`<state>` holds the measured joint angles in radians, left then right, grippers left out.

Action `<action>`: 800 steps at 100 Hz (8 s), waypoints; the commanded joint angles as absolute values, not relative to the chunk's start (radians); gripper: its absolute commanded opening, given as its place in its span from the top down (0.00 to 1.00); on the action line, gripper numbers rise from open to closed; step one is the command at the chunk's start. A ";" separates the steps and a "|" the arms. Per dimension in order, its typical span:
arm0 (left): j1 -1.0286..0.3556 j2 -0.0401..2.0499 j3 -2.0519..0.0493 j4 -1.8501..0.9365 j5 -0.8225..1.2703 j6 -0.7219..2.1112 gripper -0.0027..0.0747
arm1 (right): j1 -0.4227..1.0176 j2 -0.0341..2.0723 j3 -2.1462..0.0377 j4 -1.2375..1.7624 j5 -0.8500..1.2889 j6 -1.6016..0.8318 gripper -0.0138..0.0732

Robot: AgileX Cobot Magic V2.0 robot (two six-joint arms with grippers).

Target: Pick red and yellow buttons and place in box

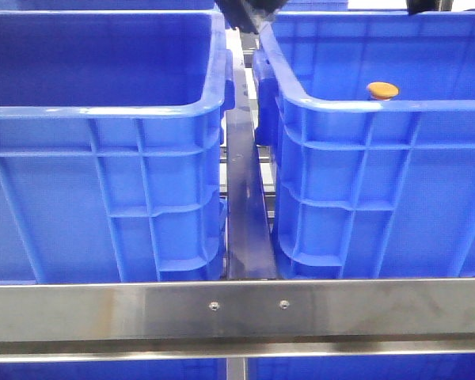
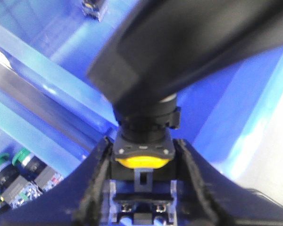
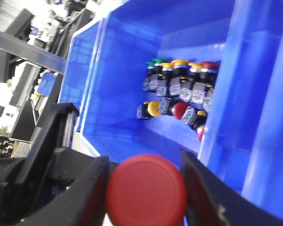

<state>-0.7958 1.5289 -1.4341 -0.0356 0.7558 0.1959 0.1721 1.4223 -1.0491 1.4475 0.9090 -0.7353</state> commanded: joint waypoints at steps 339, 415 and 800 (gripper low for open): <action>-0.804 1.496 -1.465 -0.034 0.744 0.194 0.07 | -0.170 1.724 -1.295 1.425 0.334 -1.398 0.32; -0.804 1.496 -1.465 -0.035 0.714 0.194 0.12 | -0.170 0.920 -0.661 1.384 0.358 -1.398 0.91; 0.068 -0.036 0.054 0.044 0.074 -0.117 0.99 | -0.170 0.503 -0.445 1.385 0.391 -1.398 0.91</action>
